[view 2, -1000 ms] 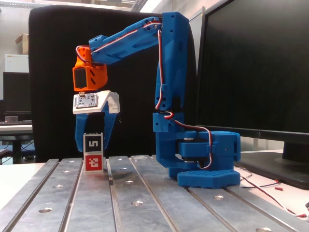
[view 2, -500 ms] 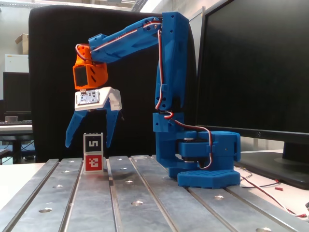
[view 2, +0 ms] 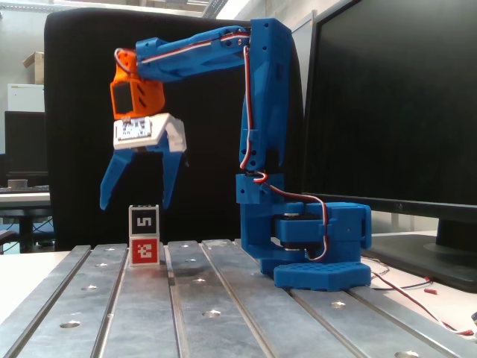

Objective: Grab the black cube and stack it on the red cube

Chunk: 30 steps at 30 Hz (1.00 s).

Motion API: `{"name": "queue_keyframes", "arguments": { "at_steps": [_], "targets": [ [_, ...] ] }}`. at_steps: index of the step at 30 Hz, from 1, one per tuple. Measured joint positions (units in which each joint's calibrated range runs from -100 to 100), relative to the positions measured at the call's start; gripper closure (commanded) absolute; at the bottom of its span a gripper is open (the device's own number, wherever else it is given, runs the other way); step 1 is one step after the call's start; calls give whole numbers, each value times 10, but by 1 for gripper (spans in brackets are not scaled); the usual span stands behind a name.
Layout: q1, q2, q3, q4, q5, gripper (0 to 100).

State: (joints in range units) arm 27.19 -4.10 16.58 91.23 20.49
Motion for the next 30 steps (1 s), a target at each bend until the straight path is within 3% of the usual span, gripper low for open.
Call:
{"name": "queue_keyframes", "arguments": {
  "at_steps": [9, 15, 20, 30],
  "targets": [
    [-21, 0, -76, 49, 0, 65],
    [-59, 0, -116, 68, -3, 83],
    [-121, 0, -136, 70, -52, 91],
    [-276, 0, -135, 47, -167, 92]
  ]
}}
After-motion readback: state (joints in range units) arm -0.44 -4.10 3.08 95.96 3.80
